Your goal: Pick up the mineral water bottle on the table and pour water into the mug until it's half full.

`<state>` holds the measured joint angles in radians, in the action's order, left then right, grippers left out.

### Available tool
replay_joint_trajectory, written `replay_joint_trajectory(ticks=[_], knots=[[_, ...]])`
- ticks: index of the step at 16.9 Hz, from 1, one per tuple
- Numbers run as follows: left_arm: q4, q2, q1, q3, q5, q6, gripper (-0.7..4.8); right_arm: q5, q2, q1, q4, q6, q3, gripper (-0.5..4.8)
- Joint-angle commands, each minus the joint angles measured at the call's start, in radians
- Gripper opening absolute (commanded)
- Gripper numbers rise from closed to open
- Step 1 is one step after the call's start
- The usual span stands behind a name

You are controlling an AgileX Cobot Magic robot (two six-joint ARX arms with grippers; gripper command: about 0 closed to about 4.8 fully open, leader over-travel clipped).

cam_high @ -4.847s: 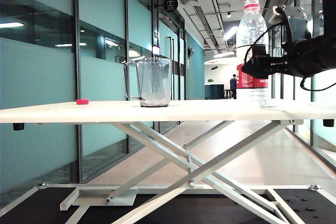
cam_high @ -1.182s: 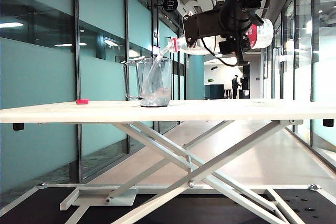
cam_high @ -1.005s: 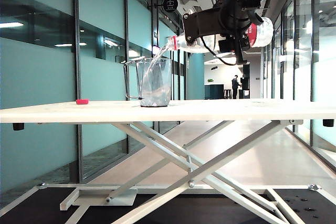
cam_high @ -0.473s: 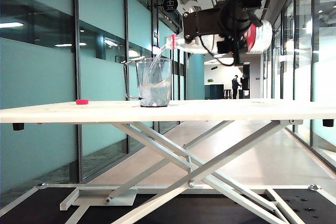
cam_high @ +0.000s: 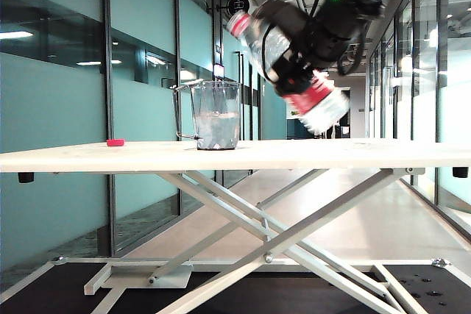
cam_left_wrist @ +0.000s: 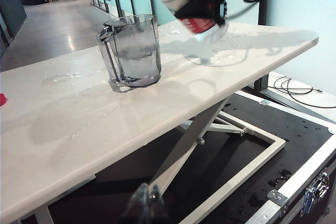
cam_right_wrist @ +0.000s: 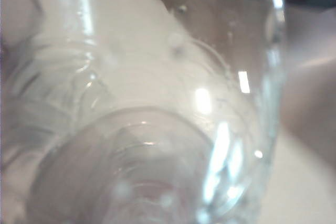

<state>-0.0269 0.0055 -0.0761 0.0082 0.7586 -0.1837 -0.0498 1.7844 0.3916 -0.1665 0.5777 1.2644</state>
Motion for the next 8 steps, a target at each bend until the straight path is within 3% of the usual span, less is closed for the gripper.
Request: replay_joint_trajectory(ticks=[1, 4, 6, 7, 8], knots=[[0.005, 0.002, 0.000, 0.002, 0.002, 0.000, -0.05, 0.212, -0.011, -0.063, -0.216, -0.286, -0.054, 2.11], [0.005, 0.001, 0.000, 0.002, 0.002, -0.001, -0.05, 0.335, 0.016, -0.130, -0.532, -0.431, -0.173, 2.11], [0.006, 0.002, 0.000, 0.002, 0.001, -0.007, -0.05, 0.369, 0.054, -0.154, -0.635, -0.487, -0.207, 2.12], [0.005, 0.002, 0.000, 0.002, 0.002, -0.014, -0.05, 0.379, 0.078, -0.161, -0.678, -0.526, -0.220, 2.39], [0.005, 0.002, 0.000, 0.002, 0.002, -0.016, -0.05, 0.397, 0.099, -0.167, -0.699, -0.549, -0.225, 2.97]])
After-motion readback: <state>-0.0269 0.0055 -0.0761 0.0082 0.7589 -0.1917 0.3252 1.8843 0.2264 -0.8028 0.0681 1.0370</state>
